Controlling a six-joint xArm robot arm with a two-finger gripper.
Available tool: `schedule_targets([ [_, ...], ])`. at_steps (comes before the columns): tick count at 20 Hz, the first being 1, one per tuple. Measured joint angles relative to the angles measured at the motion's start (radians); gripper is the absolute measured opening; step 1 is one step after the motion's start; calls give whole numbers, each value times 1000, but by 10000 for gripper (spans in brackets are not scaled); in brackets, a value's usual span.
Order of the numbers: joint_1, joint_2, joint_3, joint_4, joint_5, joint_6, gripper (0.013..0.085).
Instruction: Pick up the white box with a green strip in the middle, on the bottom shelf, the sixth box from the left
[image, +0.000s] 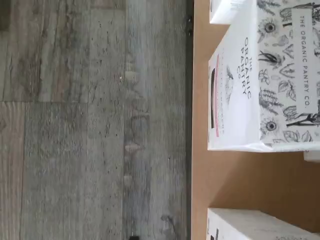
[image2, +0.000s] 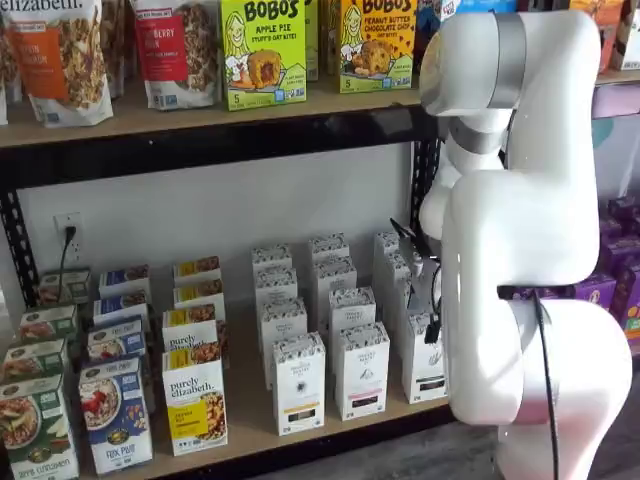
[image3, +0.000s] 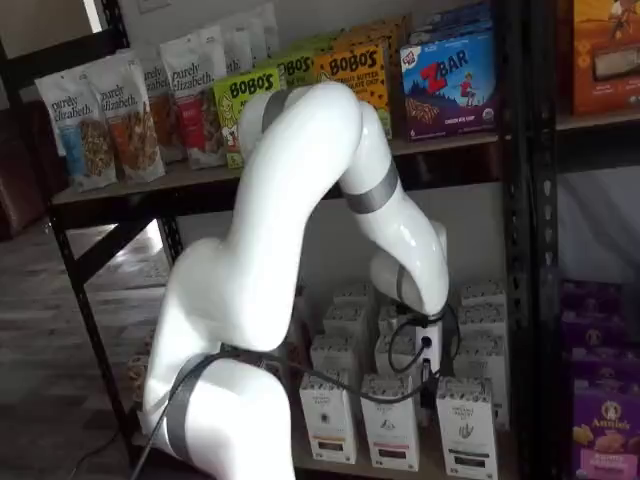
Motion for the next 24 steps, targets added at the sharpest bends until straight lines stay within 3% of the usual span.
schedule_targets([
  [2, -2, 8, -16, -54, 18, 47, 850],
  [4, -3, 19, -33, -74, 30, 64, 850],
  [12, -12, 66, -97, -44, 43, 31, 850],
  [19, -23, 135, -179, -86, 44, 58, 850],
  [24, -24, 199, -254, -67, 39, 41, 850],
])
